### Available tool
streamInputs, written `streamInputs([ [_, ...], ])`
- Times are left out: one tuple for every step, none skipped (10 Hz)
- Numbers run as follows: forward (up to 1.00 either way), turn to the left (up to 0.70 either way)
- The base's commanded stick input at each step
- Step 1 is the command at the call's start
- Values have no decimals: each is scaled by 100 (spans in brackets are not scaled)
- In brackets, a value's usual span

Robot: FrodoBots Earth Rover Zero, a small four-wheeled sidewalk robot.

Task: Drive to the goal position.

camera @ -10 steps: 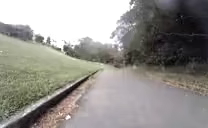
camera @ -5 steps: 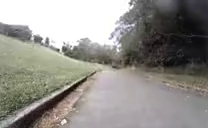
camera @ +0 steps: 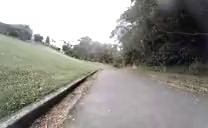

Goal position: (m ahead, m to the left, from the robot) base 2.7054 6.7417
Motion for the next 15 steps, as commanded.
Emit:
streamInputs([
  [50, 0],
  [50, 0],
  [50, 0],
  [50, 0],
  [50, 0],
  [50, 0],
  [50, 0],
  [50, 0],
  [50, 0],
  [50, 0],
  [50, 0],
  [50, 0],
  [50, 0],
  [50, 0],
  [50, 0],
])
